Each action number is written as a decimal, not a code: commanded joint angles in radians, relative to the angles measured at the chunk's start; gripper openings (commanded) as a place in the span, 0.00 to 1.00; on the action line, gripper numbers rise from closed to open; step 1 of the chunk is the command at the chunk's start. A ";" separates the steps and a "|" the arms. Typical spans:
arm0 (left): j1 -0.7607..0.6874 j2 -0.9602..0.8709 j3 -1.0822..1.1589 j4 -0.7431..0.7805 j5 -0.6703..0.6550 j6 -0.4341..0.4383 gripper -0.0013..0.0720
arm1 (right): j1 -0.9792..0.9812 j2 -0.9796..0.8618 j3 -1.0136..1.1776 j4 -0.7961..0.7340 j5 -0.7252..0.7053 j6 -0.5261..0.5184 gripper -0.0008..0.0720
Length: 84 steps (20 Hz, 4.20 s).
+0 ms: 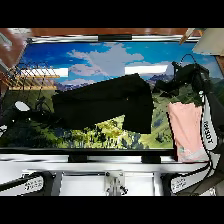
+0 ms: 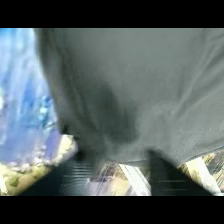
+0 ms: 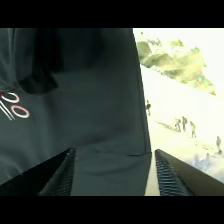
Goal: Fold the shirts.
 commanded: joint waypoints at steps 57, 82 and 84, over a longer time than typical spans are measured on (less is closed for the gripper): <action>-0.005 0.197 0.189 0.115 0.434 -0.041 0.06 | 0.164 -0.008 0.200 0.040 0.572 0.074 0.10; 0.274 0.123 -0.195 0.019 -0.256 0.259 0.86 | -0.092 0.105 0.004 -0.026 -0.337 -0.133 0.81; 0.274 0.123 -0.197 0.010 -0.224 0.259 0.86 | -0.090 0.105 0.004 -0.019 -0.324 -0.134 0.81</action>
